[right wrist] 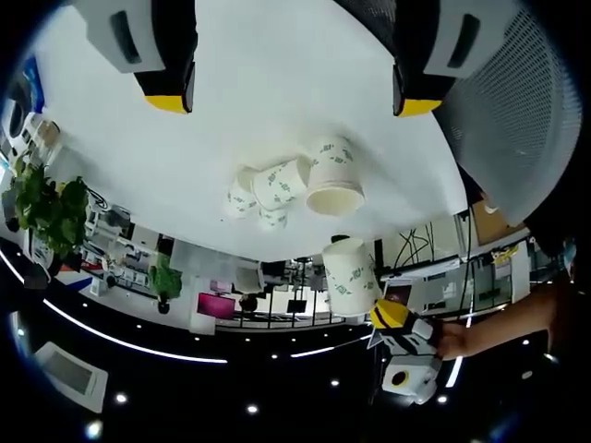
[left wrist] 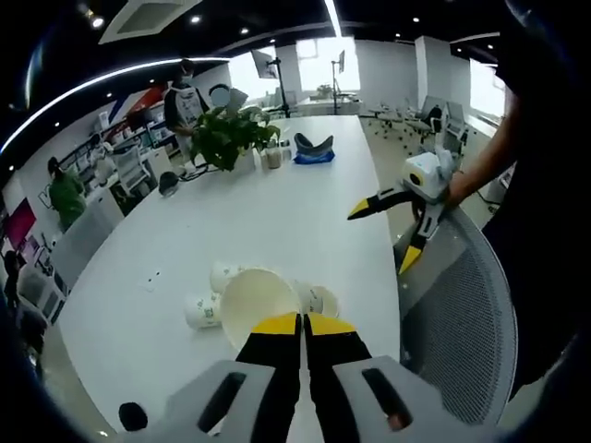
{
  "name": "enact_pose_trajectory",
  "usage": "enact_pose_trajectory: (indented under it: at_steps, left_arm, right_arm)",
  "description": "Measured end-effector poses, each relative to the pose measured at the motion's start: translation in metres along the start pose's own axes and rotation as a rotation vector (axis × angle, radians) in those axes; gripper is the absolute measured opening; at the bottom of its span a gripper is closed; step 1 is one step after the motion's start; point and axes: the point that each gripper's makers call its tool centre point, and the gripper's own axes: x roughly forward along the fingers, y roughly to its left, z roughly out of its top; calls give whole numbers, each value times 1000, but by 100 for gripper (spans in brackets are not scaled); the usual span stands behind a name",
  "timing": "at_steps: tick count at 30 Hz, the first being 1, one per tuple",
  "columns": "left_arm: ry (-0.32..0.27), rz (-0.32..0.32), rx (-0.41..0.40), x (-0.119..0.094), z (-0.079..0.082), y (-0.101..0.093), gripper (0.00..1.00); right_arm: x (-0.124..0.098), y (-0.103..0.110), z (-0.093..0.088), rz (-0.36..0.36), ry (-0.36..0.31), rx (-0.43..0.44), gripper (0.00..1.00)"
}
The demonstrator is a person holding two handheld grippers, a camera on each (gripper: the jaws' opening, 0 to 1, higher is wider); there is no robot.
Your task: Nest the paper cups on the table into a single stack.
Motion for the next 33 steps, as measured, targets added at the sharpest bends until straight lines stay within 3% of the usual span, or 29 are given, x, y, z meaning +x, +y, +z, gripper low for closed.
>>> enact_pose_trajectory:
  at_steps: [11,21,24,33]
  left_arm:
    - [45,-60,47,22,2,-12,0]
    - [126,-105,96,43,-12,-16,0]
    - [170,-107,136,49,-18,-17,0]
    - [194,-93,166,56,-18,-16,0]
  right_arm:
    - [0,0,-1,1,1,-1,89]
    - [0,-1,0,-1,-4,-3,89]
    - [0,0,0,-1,-5,-6,89]
    - [-1,-1,1,-2,-8,-3,88]
